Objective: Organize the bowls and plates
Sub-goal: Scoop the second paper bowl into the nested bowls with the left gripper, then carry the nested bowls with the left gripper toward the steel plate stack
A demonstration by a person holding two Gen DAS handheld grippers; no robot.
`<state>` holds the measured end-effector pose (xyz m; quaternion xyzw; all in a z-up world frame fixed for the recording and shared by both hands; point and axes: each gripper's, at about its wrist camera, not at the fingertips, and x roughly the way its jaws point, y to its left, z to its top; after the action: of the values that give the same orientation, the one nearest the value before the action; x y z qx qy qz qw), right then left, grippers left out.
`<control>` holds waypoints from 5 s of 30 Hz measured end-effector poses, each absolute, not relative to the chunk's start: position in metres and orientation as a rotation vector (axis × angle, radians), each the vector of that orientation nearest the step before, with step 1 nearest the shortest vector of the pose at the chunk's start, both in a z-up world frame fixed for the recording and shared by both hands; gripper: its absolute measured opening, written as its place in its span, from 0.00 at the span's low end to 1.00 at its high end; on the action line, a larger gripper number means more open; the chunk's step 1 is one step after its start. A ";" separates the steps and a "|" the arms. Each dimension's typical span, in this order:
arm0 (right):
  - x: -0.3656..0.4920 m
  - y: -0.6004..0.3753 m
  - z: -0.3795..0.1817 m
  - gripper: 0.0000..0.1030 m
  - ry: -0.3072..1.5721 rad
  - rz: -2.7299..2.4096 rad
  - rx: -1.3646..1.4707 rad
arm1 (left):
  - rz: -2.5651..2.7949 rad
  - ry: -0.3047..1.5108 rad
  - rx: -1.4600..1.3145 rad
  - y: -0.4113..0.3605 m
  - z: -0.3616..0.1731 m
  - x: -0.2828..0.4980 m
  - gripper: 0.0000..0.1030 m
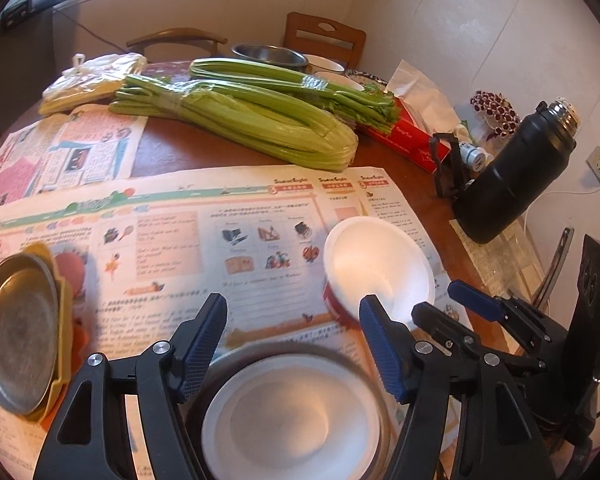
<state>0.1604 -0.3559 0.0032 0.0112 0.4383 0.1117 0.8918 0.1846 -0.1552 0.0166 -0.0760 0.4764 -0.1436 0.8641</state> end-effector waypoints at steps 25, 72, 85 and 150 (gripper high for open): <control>0.193 -0.369 -0.017 0.55 0.984 0.214 0.014 | -0.346 1.149 -0.120 -0.203 -0.019 0.244 0.68; 0.183 -0.331 -0.002 0.51 0.945 0.336 -0.068 | -0.389 1.147 -0.109 -0.205 -0.011 0.231 0.30; 0.143 -0.296 0.030 0.51 0.864 0.388 -0.125 | -0.353 1.058 -0.142 -0.163 0.023 0.179 0.31; 0.078 -0.255 0.009 0.51 0.913 0.473 -0.183 | -0.280 1.072 -0.142 -0.121 0.000 0.108 0.33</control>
<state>0.0779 -0.2548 0.0093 -0.0872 0.4362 0.2259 0.8666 0.1076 -0.1208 0.0002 -0.0675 0.5086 -0.1330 0.8480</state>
